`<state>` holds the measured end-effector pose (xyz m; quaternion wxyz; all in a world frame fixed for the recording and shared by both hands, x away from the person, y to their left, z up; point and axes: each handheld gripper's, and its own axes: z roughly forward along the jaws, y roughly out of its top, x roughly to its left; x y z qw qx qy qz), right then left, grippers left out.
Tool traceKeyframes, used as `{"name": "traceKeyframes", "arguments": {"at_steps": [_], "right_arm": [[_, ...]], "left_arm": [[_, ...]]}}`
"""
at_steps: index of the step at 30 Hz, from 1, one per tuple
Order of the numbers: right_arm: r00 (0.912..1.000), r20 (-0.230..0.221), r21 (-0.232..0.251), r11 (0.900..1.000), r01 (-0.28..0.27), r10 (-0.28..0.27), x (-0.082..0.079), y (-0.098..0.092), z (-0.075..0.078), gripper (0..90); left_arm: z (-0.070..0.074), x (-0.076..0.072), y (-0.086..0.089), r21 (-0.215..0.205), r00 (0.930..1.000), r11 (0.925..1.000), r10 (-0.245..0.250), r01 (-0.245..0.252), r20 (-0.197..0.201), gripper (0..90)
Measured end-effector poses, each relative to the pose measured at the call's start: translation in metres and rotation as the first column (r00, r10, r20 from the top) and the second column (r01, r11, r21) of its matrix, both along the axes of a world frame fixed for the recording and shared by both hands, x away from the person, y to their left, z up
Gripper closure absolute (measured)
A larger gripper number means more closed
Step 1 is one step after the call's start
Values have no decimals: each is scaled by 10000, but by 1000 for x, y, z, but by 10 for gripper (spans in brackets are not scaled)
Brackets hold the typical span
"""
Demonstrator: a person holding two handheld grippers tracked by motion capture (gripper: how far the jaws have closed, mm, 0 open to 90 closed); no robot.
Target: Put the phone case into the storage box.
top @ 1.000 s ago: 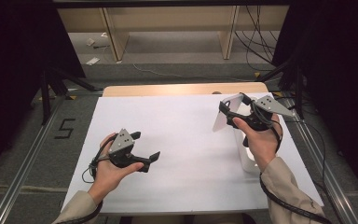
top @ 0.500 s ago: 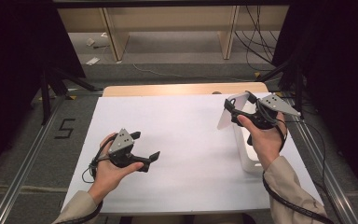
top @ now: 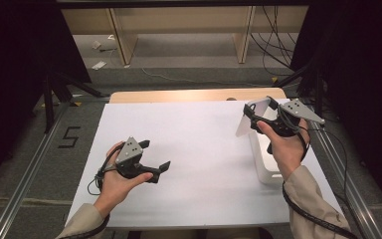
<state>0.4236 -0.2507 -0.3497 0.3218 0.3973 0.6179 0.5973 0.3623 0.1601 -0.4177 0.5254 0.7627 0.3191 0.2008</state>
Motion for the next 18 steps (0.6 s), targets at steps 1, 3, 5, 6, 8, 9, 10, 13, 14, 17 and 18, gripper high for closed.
{"name": "traceKeyframes", "arguments": {"at_steps": [1, 3, 5, 6, 8, 9, 10, 13, 14, 17, 18], "right_arm": [[10000, 22, 33, 10000, 18, -18, 0, 0, 0, 181], [10000, 18, 35, 10000, 57, -57, 0, -2, 0, 181], [10000, 26, 18, 10000, 93, -93, 1, -3, 0, 181], [9999, -9, 38, 9999, 101, -101, 1, -3, 0, 181], [9999, -22, 26, 9999, 153, -153, 1, -4, -1, 181], [9998, -23, 11, 9998, 174, -174, 2, -5, -1, 181], [9998, -28, 29, 9998, 187, -187, 2, -5, -1, 181], [9997, -1, 17, 9997, 258, -258, 2, -7, 0, 181], [9996, -1, 13, 9996, 294, -294, 2, -8, 0, 181], [9993, -8, 40, 9993, 374, -373, 2, -10, 0, 181], [9992, -7, 42, 9992, 390, -390, 2, -11, 0, 181]], "left_arm": [[0, 0, 0, -2, 10000, 10000, -1, 1, 4, 0], [0, 0, 0, -11, 10000, 10000, -1, 1, 2, 0], [0, 0, 0, -4, 10000, 10000, -6, 6, 0, 0], [0, 0, 0, -7, 10000, 10000, -4, 4, 0, 0], [0, 0, 0, -10, 10000, 10000, -5, 5, 9, 1], [0, 0, 0, -7, 10000, 10000, -3, 3, 15, 0], [0, 0, 0, 13, 10000, 10000, -3, 3, 42, 0], [0, 0, 0, -8, 10000, 10000, 3, -3, 12, 0], [0, 0, 0, -10, 10000, 10000, 4, -4, 13, 1], [0, 0, 0, 2, 10000, 10000, -4, 4, 40, 1], [0, 0, 0, 6, 10000, 10000, -1, 1, 43, 2]]}}
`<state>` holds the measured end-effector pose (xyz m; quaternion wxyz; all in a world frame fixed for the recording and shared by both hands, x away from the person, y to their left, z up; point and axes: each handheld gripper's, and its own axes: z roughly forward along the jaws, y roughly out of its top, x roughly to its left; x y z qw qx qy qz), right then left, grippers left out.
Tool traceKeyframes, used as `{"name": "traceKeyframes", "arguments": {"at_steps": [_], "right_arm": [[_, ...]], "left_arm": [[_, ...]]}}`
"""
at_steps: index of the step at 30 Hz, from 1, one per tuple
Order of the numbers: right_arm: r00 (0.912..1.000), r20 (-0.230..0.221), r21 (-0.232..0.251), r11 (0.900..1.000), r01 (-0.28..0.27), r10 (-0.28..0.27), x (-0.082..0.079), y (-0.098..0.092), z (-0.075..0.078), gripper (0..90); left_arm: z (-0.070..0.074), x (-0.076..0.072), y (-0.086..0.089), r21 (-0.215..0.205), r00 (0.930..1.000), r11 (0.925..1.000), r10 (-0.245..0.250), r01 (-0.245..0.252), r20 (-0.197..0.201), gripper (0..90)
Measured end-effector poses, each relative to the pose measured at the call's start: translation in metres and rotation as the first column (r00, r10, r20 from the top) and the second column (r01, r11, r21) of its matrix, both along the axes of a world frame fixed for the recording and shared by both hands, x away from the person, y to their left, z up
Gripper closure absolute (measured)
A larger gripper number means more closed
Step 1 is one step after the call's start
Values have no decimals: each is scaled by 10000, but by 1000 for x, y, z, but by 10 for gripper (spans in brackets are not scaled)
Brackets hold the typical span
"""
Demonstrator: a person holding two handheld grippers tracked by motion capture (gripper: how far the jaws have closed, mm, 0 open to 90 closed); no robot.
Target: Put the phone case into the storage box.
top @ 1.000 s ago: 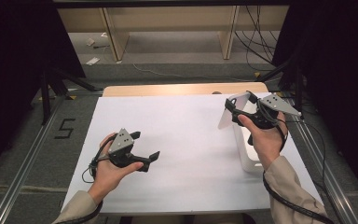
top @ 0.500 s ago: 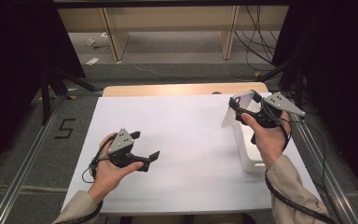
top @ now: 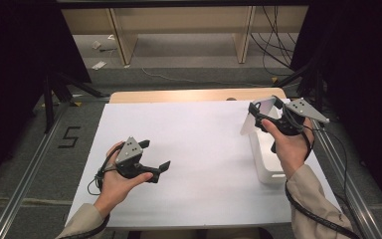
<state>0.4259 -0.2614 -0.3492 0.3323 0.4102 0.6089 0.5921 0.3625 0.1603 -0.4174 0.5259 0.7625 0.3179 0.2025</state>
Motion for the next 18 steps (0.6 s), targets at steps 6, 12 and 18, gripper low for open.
{"name": "traceKeyframes", "arguments": {"at_steps": [6, 12, 18], "right_arm": [[9999, -8, -33, 9999, 141, -141, 1, -4, 0, 181], [9996, -36, -39, 9996, 287, -287, 1, -7, 0, 181], [9990, -9, -27, 9990, 446, -446, 2, -12, 1, 181]], "left_arm": [[0, 0, 0, 7, 10000, 10000, 21, -21, 5, 2], [0, 0, 0, -21, 10000, 10000, 28, -28, -19, 2], [0, 0, 0, -1, 10000, 10000, 33, -33, 12, 2]]}}
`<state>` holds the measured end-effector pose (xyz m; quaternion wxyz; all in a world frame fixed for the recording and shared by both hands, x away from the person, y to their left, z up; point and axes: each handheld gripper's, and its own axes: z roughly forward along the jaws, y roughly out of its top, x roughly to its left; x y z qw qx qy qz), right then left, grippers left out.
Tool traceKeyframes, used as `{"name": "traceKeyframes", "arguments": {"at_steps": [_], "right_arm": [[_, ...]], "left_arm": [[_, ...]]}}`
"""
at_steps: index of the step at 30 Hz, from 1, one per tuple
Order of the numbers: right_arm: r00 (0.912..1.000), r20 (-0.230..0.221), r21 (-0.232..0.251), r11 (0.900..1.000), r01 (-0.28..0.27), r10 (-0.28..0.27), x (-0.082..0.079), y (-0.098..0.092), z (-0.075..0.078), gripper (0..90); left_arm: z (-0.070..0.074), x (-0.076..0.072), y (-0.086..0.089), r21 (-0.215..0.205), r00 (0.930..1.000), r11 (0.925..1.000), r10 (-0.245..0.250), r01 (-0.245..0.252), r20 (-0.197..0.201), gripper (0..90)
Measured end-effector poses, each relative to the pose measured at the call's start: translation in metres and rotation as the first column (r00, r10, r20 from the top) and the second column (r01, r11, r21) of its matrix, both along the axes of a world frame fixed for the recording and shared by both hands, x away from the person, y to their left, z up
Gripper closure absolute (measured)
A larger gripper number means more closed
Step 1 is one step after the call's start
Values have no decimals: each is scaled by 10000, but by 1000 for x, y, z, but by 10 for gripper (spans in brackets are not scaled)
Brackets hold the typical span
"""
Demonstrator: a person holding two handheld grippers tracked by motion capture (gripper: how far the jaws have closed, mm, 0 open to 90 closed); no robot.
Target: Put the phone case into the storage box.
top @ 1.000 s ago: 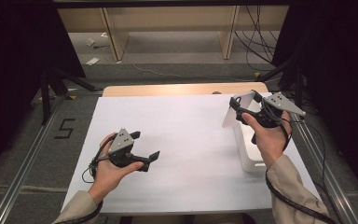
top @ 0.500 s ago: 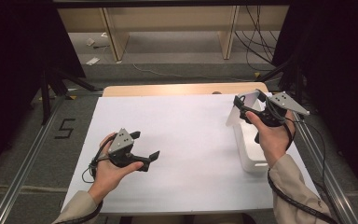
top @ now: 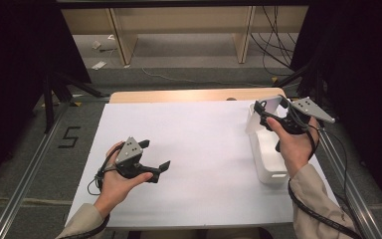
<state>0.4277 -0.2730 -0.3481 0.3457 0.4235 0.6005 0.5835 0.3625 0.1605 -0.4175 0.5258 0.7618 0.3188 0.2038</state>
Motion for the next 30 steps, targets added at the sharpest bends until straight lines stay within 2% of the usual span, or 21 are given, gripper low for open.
{"name": "traceKeyframes", "arguments": {"at_steps": [30], "right_arm": [[9979, -41, 33, 9979, 644, -644, 2, -16, 0, 181]], "left_arm": [[0, 0, 0, -2, 10000, 10000, 24, -24, 22, 3]]}}
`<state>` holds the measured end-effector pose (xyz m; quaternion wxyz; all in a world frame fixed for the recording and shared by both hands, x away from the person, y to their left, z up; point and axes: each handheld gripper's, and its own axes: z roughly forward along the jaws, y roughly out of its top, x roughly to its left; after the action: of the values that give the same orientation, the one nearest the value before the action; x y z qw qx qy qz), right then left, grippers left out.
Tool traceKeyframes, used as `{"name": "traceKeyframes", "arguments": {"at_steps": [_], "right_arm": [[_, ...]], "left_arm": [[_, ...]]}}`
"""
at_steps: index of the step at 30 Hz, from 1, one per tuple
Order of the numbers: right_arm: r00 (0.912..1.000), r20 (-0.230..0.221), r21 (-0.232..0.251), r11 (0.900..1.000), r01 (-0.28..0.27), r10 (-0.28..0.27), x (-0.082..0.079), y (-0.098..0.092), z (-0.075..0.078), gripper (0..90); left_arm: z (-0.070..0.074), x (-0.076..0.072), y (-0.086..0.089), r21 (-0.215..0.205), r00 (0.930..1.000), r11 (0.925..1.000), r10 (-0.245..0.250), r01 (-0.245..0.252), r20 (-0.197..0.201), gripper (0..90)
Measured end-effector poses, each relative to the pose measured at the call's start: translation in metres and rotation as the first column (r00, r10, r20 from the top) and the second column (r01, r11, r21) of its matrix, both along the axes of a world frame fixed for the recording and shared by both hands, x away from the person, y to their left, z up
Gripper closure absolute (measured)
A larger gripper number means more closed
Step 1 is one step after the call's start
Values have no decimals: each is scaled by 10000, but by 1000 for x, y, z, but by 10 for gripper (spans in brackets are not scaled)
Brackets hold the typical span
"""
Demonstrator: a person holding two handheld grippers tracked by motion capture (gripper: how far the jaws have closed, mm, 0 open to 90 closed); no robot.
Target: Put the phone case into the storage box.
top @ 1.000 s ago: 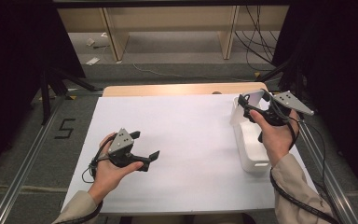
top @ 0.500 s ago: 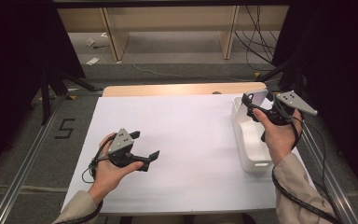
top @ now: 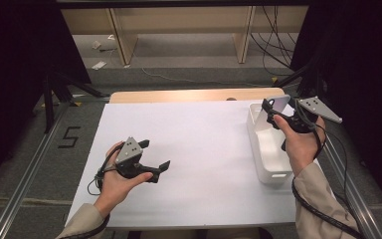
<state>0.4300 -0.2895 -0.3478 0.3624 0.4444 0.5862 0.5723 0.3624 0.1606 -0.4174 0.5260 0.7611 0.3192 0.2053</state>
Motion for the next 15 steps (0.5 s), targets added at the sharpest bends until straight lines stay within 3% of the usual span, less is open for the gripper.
{"name": "traceKeyframes", "arguments": {"at_steps": [15], "right_arm": [[9995, -45, -55, 9995, 324, -324, 2, -7, -2, 181]], "left_arm": [[0, 0, 0, -2, 10000, 10000, 10, -10, 2, 4]]}}
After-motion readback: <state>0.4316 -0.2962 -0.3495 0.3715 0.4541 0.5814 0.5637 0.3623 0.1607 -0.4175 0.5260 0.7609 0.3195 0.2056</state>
